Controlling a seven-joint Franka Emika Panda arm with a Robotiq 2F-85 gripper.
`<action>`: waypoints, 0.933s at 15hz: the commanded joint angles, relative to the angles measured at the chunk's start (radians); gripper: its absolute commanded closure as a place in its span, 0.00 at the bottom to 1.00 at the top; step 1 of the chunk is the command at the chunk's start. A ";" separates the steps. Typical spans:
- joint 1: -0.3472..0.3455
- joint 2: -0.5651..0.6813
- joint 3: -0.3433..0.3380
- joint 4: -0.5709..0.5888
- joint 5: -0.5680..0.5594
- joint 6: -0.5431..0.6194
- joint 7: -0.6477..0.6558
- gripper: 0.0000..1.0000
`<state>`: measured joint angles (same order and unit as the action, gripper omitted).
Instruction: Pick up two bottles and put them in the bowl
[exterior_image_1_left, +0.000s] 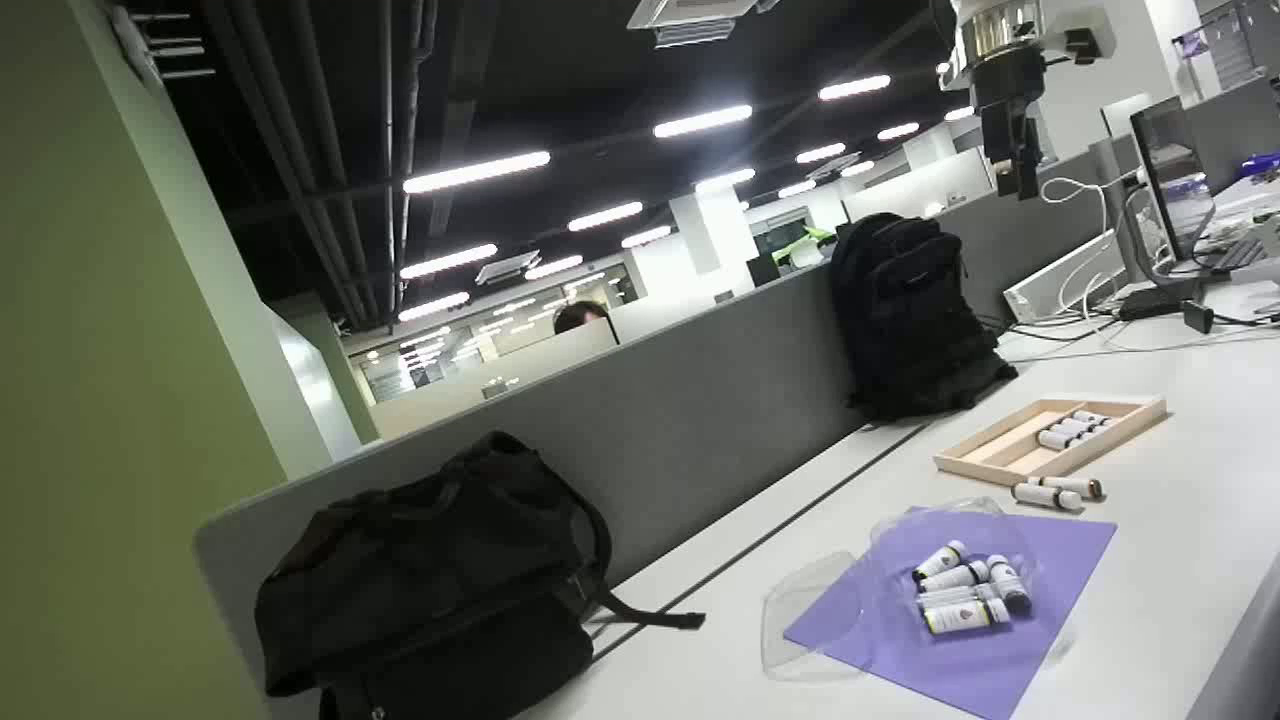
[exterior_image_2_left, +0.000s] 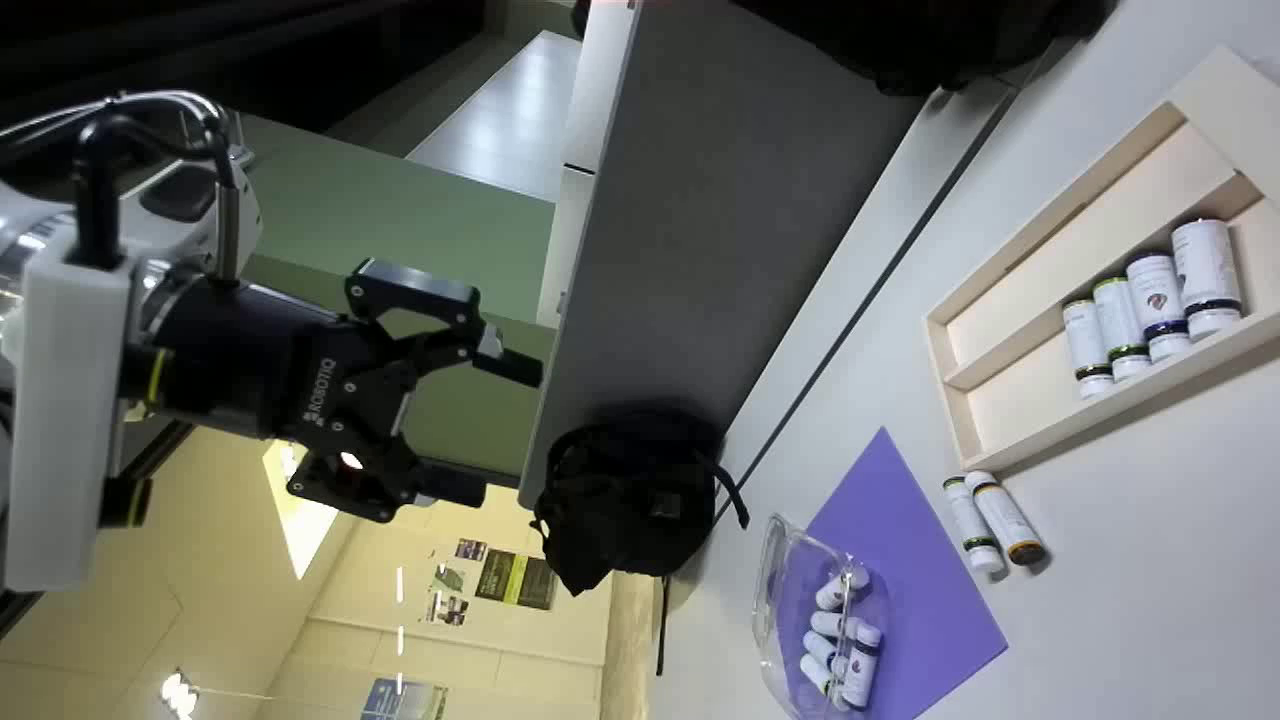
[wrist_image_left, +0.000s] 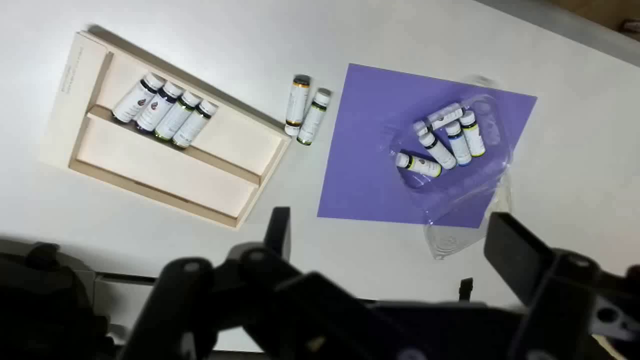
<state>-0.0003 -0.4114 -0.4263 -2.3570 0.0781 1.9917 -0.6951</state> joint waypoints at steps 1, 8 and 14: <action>-0.043 0.008 0.038 0.002 0.019 -0.003 -0.015 0.00; -0.043 0.008 0.038 0.003 0.019 -0.003 -0.015 0.00; -0.029 0.079 0.056 0.027 0.091 0.057 -0.054 0.00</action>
<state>-0.0258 -0.3967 -0.3939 -2.3576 0.1146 2.0138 -0.7180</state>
